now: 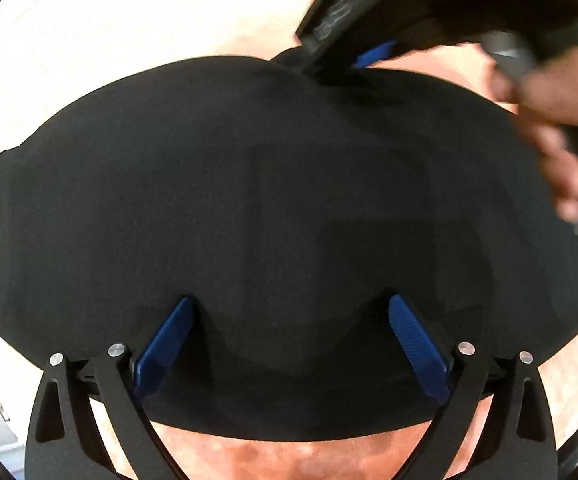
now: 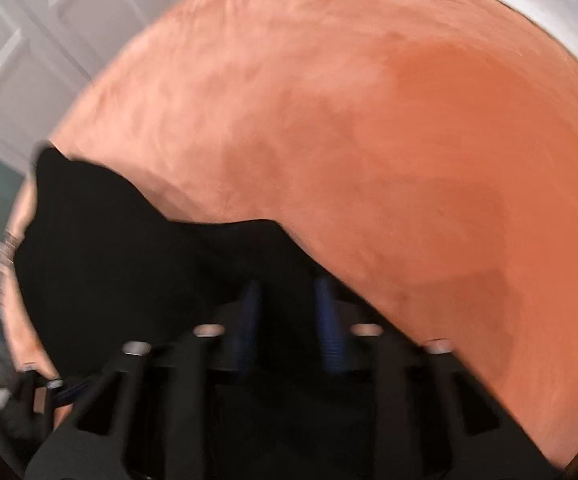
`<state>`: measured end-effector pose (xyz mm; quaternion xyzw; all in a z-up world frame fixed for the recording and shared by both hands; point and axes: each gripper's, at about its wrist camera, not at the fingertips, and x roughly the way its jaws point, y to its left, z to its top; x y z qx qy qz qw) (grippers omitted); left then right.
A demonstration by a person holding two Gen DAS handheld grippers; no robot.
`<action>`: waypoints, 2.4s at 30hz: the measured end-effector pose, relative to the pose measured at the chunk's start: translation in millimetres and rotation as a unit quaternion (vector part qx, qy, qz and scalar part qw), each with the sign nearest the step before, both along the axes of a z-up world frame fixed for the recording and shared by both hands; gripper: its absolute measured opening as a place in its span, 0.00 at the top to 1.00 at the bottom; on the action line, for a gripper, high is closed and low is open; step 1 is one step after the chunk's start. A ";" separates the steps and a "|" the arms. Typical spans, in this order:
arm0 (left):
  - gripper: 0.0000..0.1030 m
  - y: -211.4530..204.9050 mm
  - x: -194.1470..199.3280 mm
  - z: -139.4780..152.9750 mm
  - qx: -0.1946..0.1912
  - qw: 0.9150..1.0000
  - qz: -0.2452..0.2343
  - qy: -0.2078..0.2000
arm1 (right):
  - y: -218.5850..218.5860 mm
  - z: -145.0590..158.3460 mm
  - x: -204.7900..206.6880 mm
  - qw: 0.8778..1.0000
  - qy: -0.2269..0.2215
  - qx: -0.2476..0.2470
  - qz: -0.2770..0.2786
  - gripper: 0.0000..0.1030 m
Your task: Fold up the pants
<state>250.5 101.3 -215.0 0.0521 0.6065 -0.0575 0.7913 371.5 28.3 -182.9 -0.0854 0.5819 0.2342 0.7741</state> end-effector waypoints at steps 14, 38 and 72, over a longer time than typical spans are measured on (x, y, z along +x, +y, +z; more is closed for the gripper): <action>0.05 -1.8 10.3 7.8 -0.001 0.999 0.030 -0.020 | -30.9 -4.3 -1.5 0.995 -0.014 0.056 -0.080 1.00; 0.07 -186.1 -18.0 37.9 -0.004 0.998 -0.068 0.019 | -500.3 24.5 -317.8 0.843 -0.102 0.094 -0.520 0.74; 0.06 -364.1 43.8 130.0 -0.058 0.961 -0.265 -0.050 | -457.7 97.8 -264.1 0.864 -0.053 0.367 -0.340 0.85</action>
